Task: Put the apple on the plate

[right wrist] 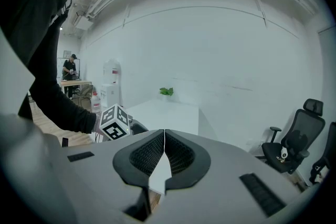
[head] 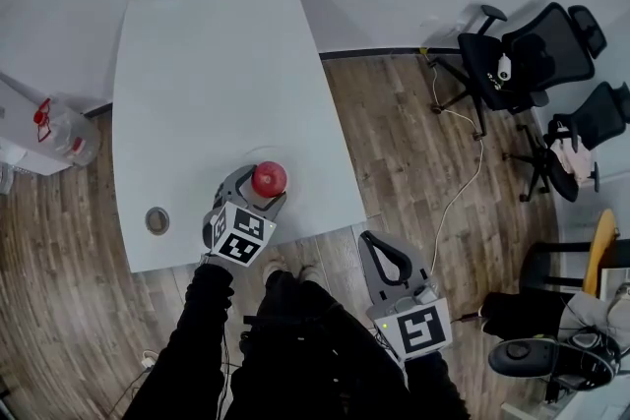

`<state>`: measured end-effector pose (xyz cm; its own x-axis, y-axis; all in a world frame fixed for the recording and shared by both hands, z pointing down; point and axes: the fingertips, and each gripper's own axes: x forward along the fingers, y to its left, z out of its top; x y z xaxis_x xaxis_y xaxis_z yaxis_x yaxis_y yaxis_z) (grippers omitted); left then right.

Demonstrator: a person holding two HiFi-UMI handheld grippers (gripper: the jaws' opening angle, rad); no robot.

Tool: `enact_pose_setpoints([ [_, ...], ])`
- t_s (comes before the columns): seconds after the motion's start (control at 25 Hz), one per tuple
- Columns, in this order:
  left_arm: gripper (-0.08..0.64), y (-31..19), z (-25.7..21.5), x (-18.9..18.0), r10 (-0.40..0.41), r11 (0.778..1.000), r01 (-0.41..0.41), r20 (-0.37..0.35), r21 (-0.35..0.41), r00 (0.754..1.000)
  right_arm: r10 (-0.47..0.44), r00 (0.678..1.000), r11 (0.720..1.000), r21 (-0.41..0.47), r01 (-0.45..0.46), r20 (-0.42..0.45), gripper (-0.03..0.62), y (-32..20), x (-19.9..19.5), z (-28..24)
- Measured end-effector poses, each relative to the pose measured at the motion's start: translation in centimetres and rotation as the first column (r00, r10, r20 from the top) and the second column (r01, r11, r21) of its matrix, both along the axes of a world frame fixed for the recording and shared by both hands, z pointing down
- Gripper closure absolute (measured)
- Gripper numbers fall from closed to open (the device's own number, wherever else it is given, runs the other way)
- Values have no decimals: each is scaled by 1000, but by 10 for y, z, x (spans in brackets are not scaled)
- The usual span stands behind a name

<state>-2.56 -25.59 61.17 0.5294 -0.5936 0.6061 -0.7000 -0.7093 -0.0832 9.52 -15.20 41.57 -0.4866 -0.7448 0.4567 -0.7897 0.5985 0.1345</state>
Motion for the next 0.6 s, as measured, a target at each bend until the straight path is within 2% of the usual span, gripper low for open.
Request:
enact_pose_setpoints([
  [0.36, 216, -8, 15, 2, 7, 1000, -7, 25, -16, 1000, 1, 1000, 1000, -14, -1, -4, 551, 2, 3, 3],
  [0.6, 216, -8, 17, 4, 7, 1000, -6, 9, -23, 1000, 4, 1000, 1000, -17, -4, -3, 551, 4, 4, 4],
])
